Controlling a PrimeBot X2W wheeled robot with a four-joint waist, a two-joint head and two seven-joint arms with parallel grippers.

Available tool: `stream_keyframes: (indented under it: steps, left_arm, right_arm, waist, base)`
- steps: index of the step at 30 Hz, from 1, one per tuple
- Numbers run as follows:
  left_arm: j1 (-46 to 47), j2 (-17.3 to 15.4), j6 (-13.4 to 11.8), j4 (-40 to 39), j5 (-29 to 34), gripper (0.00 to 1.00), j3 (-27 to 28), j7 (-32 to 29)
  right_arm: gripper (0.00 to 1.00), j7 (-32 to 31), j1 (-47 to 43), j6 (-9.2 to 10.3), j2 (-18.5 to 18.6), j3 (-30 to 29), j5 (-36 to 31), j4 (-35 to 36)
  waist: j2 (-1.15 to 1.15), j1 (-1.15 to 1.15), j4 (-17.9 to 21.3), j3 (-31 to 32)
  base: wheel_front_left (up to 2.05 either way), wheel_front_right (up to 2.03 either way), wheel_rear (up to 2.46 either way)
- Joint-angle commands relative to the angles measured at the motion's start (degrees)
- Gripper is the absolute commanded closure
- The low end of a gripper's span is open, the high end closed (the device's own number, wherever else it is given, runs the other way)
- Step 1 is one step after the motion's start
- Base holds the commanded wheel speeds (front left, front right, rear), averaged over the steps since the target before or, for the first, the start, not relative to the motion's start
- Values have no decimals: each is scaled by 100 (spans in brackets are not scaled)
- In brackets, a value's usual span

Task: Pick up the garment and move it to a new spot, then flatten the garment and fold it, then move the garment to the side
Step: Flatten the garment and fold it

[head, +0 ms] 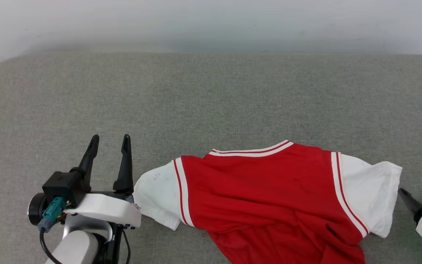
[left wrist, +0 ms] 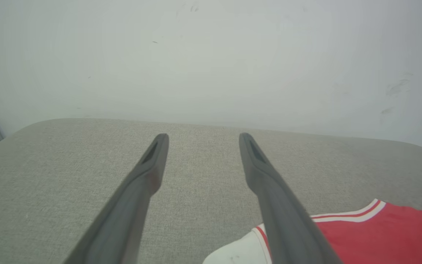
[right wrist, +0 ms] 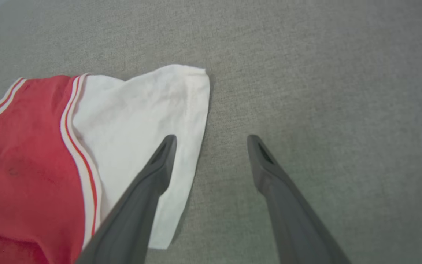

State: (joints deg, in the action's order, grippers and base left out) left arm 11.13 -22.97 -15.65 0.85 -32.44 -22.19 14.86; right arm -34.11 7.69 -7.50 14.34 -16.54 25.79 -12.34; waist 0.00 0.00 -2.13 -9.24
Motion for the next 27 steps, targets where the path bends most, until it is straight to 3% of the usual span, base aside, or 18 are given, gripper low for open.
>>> stream_keyframes:
  steps: [1,9,16,18,19,23,27]
  left_arm:
    - [81,24,-13,-45,48,0,-7,28]
    - [274,144,109,-24,145,0,67,42]
    - [300,295,180,38,207,0,182,39]
    - [259,291,198,101,170,0,175,32]
    - [249,270,230,144,144,0,153,-32]
    - [196,157,372,222,-138,0,233,-342]
    - [137,-122,497,180,-529,0,286,-1138]
  right_arm:
    - [0,-62,138,3,74,58,-4,-75]
    - [0,-339,877,3,345,520,93,-675]
    - [0,-949,711,0,169,918,247,-1282]
    - [75,-956,716,-8,142,983,290,-1290]
    - [100,-918,736,-8,158,979,308,-1269]
    - [100,-786,857,1,266,823,312,-1115]
    - [100,-582,868,3,313,596,245,-772]
  waist:
    - [0,0,-105,-181]
    - [0,0,-301,-637]
    - [0,0,-380,-729]
    - [0,0,-370,-721]
    - [0,0,-359,-712]
    - [0,0,-278,-591]
    - [0,0,-201,-430]
  base:
    - [0,0,0]
    - [0,0,0]
    - [0,0,0]
    - [0,0,0]
    - [0,0,0]
    - [0,0,0]
    - [0,0,0]
